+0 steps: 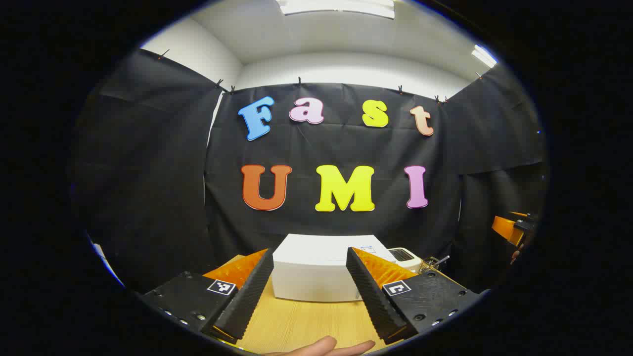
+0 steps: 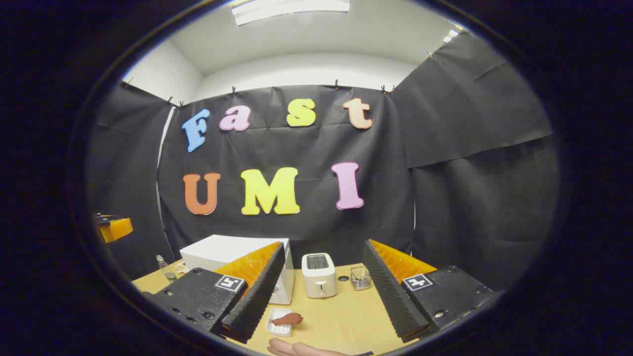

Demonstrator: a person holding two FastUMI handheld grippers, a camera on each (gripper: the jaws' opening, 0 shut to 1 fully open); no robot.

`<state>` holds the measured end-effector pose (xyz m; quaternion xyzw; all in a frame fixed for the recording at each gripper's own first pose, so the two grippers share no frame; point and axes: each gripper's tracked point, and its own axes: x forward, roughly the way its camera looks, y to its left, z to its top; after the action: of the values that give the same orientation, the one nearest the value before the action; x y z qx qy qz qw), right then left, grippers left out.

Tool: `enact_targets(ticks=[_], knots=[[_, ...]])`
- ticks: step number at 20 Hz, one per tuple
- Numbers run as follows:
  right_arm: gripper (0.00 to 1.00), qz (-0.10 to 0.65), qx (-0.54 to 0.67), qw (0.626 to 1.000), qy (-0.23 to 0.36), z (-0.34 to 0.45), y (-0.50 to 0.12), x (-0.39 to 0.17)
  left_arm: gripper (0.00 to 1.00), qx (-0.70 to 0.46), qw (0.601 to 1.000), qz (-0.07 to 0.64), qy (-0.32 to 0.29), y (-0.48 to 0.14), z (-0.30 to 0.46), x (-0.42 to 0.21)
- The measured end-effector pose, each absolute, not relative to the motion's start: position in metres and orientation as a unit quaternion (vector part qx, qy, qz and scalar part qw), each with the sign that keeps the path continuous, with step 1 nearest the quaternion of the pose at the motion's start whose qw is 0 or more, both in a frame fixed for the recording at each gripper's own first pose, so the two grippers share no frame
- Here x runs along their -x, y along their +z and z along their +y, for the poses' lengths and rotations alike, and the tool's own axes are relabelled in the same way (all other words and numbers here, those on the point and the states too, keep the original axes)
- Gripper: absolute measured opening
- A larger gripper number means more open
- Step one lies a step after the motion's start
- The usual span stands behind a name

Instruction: Open the microwave oven with the left hand, put the food in, and close the microwave oven.

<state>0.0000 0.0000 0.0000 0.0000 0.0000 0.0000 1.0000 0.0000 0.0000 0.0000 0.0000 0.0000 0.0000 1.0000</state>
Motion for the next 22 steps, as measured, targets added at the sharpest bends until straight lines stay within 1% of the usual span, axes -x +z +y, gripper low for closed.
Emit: enact_targets(ticks=[1,2,3,11,15,16,18,19,22], knots=[[0.92,-0.001,0.002,1.000,-0.001,-0.001,0.000,0.000,0.81,0.000,1.000,0.007,-0.007,-0.004,-0.004,0.000],[0.92,-0.003,0.005,1.000,-0.002,-0.002,0.002,-0.001,0.81,0.002,1.000,0.011,-0.010,-0.006,-0.007,0.001],[0.92,-0.005,0.007,1.000,-0.004,-0.003,0.004,0.000,0.92,0.004,1.000,0.013,-0.015,-0.006,-0.010,0.002],[0.92,-0.008,0.009,1.000,0.005,-0.004,0.005,0.005,0.92,0.006,1.000,0.022,-0.014,-0.013,-0.012,-0.004],[0.92,-0.009,0.012,1.000,0.000,-0.012,0.006,0.006,0.92,0.011,0.999,0.023,-0.022,-0.014,-0.017,-0.007],[1.00,-0.008,0.012,1.000,-0.001,-0.014,0.006,0.006,0.92,0.010,0.999,0.024,-0.022,-0.014,-0.018,-0.007],[1.00,-0.010,0.011,1.000,-0.004,-0.018,0.005,0.006,0.92,0.008,0.999,0.024,-0.026,-0.016,-0.023,-0.008],[0.92,-0.011,0.011,1.000,-0.006,-0.019,0.005,0.007,0.92,0.008,0.999,0.023,-0.029,-0.017,-0.026,-0.009],[0.92,-0.012,0.007,1.000,-0.008,-0.024,0.002,0.007,0.92,0.008,0.999,0.025,-0.037,-0.024,-0.034,-0.013]])
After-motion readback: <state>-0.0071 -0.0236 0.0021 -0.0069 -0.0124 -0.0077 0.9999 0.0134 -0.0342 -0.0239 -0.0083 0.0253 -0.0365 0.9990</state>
